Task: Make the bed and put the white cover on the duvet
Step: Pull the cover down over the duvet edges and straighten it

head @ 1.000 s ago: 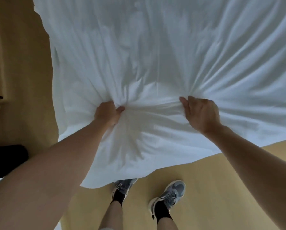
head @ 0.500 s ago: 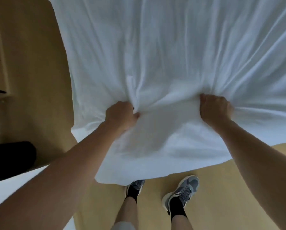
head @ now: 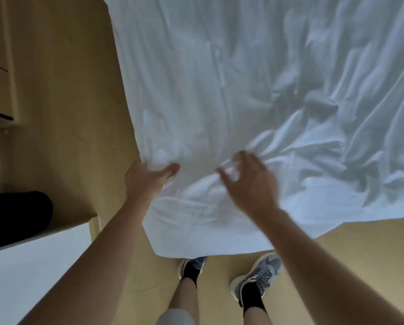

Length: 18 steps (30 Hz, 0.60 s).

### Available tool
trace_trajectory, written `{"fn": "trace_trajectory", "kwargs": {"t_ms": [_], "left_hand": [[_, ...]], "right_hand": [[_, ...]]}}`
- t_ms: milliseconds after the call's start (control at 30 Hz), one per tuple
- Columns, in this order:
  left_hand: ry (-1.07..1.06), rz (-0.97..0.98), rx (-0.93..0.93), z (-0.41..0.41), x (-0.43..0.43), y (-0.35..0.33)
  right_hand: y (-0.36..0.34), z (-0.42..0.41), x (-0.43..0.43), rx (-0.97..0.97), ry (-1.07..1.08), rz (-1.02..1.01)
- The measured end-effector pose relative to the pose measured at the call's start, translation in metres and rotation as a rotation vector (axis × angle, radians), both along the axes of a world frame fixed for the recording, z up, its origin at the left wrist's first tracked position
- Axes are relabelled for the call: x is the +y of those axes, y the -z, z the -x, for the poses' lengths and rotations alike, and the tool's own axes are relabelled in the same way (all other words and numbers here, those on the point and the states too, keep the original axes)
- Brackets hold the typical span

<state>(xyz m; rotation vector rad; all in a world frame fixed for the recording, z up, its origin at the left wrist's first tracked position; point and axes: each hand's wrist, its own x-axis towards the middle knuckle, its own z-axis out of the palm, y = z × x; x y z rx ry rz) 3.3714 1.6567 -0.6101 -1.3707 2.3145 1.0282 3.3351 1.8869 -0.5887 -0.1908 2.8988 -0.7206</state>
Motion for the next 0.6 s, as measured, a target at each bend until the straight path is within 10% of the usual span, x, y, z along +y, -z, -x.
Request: {"fn": "trace_trajectory", "kwargs": {"t_ms": [233,500,600], "left_hand": [[-0.069,-0.26,0.166,-0.008,-0.015,0.003],[-0.131,-0.185,0.148,-0.057,-0.063,-0.007],[-0.011,0.085,-0.028,-0.033,-0.032,-0.001]], "right_hand": [[0.026,-0.009,-0.081,-0.497,-0.111,-0.299],[0.009,-0.047,-0.108,-0.352,-0.309,-0.076],[0.013,-0.018,-0.061,-0.028,-0.107,-0.117]]}}
